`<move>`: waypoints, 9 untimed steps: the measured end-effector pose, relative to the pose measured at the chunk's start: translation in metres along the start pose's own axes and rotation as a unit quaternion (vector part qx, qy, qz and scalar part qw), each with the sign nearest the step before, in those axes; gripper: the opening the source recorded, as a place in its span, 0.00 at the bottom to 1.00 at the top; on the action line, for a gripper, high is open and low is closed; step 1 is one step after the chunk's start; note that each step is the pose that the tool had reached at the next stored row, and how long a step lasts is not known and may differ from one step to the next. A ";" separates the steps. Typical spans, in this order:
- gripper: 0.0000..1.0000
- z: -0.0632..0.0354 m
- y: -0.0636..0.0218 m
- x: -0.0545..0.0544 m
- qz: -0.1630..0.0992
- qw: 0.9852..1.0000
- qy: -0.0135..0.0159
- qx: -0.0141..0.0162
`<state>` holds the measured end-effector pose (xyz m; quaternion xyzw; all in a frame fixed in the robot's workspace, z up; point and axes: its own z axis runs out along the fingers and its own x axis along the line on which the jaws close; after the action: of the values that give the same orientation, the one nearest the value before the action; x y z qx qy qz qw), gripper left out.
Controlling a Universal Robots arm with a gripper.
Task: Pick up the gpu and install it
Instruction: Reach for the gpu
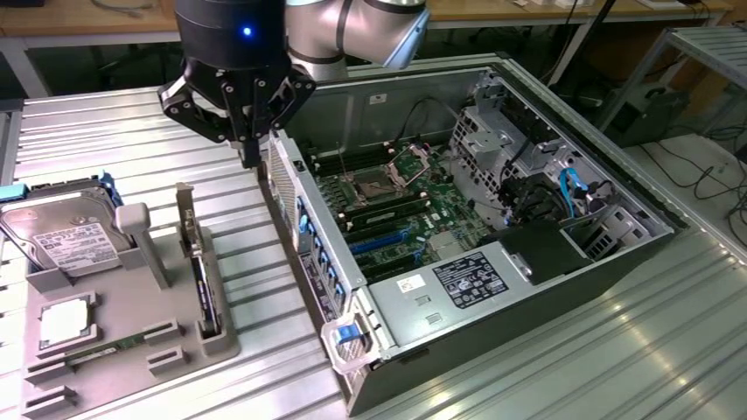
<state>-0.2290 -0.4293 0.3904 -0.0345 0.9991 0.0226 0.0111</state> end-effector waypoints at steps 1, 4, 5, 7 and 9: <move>0.11 0.0000 -0.0003 0.001 0.000 1.000 0.000 0.000; 0.11 0.0000 -0.0013 0.003 0.000 1.000 0.000 0.000; 0.11 0.0001 -0.0016 0.004 0.000 1.000 0.000 0.000; 0.11 0.0001 -0.0023 0.005 0.000 1.000 0.000 0.000; 0.11 0.0001 -0.0028 0.007 0.000 1.000 0.000 0.000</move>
<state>-0.2357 -0.4326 0.3901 -0.0345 0.9991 0.0226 0.0111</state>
